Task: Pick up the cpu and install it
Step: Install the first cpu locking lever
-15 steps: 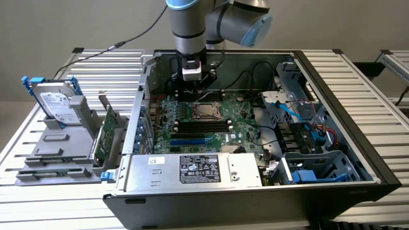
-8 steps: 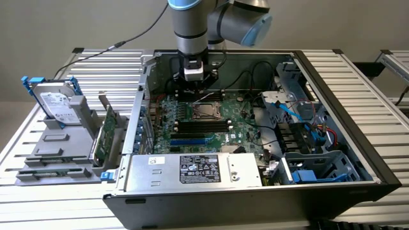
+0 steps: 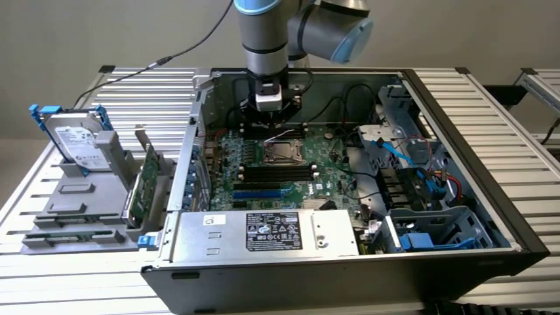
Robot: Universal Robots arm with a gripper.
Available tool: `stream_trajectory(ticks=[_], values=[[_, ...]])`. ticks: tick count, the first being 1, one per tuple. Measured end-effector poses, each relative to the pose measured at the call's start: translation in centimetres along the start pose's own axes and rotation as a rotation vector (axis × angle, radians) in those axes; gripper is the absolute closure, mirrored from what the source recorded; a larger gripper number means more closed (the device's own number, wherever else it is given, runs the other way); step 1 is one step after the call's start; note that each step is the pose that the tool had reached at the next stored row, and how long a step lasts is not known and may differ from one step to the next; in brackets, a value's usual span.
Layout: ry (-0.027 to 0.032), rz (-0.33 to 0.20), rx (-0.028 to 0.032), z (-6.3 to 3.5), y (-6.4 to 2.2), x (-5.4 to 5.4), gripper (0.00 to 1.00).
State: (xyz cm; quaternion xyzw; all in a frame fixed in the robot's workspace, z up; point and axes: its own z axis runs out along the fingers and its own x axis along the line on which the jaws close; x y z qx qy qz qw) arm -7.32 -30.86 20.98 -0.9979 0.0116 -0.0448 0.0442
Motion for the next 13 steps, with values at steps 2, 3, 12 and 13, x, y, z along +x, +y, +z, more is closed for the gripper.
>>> stream_trajectory(ticks=[2, 3, 12, 13], values=[[-0.0001, 0.000, 0.0006, 0.08, 0.01, 0.12, 0.89], [-0.0004, 0.000, 0.0009, 0.12, 0.02, 0.16, 0.89], [-0.0038, 0.000, 0.0021, 0.44, 0.25, 0.59, 0.89], [-0.0042, 0.001, 0.0022, 0.48, 0.26, 0.65, 0.89]])
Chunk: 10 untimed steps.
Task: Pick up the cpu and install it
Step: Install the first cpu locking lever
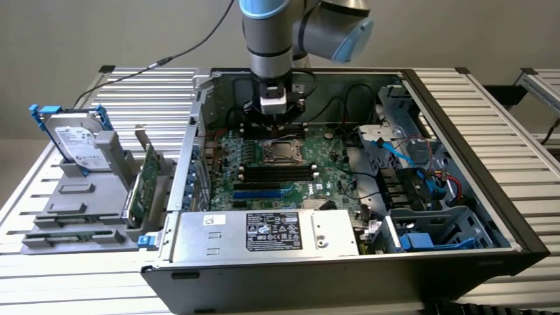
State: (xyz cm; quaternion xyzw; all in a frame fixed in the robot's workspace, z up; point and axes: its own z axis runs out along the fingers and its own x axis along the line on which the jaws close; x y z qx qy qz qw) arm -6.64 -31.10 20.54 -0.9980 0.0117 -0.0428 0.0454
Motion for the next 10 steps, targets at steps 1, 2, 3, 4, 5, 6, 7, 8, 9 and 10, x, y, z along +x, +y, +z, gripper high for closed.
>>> stream_trajectory(ticks=[1, 2, 3, 4, 5, 6, 7, 8, 9, 10], values=[[-0.0004, 0.000, 0.0000, 0.04, 0.02, 0.05, 0.89], [-0.0007, 0.000, 0.0002, 0.07, 0.03, 0.10, 0.89], [-0.0010, 0.000, 0.0003, 0.12, 0.04, 0.15, 0.89], [-0.0011, 0.000, 0.0005, 0.16, 0.06, 0.20, 0.89], [-0.0013, 0.000, 0.0007, 0.20, 0.06, 0.25, 0.89], [-0.0015, 0.000, 0.0009, 0.25, 0.07, 0.30, 0.89], [-0.0017, 0.000, 0.0010, 0.29, 0.08, 0.35, 0.89], [-0.0018, 0.000, 0.0012, 0.33, 0.08, 0.39, 0.89], [-0.0020, 0.000, 0.0014, 0.36, 0.09, 0.43, 0.89], [-0.0021, 0.000, 0.0015, 0.39, 0.09, 0.45, 0.89]])
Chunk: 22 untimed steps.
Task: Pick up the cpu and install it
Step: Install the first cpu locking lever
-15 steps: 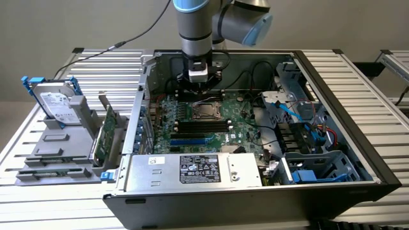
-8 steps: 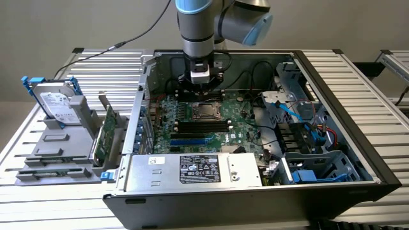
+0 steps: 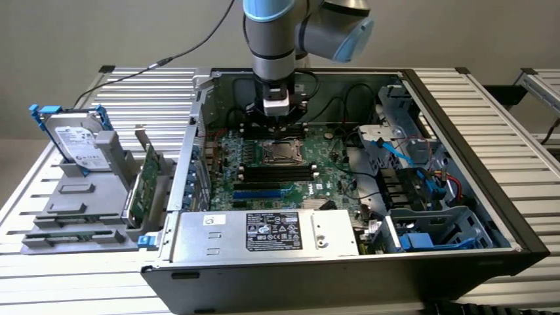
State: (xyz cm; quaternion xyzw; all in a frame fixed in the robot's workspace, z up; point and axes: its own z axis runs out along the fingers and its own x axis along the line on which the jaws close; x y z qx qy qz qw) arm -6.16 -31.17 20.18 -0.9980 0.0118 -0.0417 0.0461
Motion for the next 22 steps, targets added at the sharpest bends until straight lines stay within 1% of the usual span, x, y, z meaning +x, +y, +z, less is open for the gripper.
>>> stream_trajectory(ticks=[8, 15, 22], values=[[-0.0020, 0.000, 0.0001, 0.11, 0.01, 0.01, 0.89], [-0.0050, 0.000, 0.0000, 0.14, -0.03, 0.01, 0.89], [-0.0062, 0.001, -0.0001, 0.16, -0.16, 0.00, 0.89]])
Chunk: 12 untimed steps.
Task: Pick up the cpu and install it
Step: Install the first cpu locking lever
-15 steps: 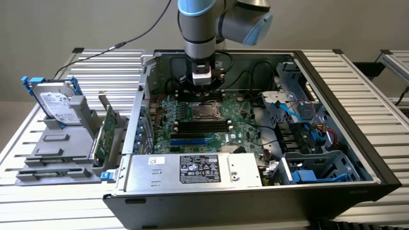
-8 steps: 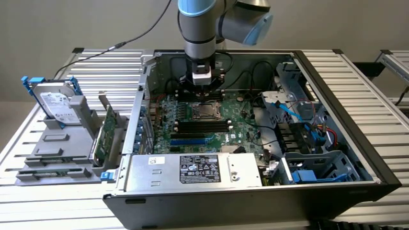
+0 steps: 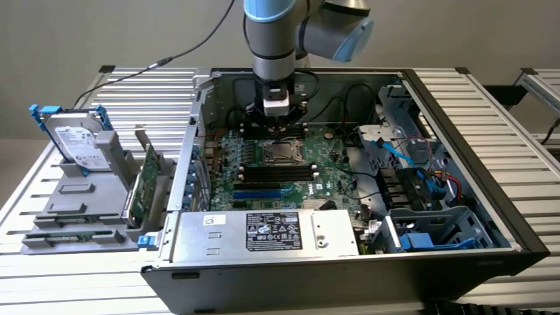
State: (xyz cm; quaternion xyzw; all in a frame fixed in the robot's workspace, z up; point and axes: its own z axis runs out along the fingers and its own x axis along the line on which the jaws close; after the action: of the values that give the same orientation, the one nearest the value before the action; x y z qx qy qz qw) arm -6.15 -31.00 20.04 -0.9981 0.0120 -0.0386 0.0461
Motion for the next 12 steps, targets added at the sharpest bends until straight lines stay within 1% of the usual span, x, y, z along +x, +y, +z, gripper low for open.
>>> stream_trajectory(ticks=[5, 6, 8, 12], values=[[0.0001, 0.000, 0.0005, 0.04, -0.21, 0.00, 0.89], [0.0006, 0.000, 0.0018, 0.08, -0.26, 0.01, 0.89], [0.0001, 0.000, 0.0007, 0.07, -0.24, 0.01, 0.89], [-0.0029, 0.000, 0.0000, 0.04, -0.24, 0.02, 0.89]])
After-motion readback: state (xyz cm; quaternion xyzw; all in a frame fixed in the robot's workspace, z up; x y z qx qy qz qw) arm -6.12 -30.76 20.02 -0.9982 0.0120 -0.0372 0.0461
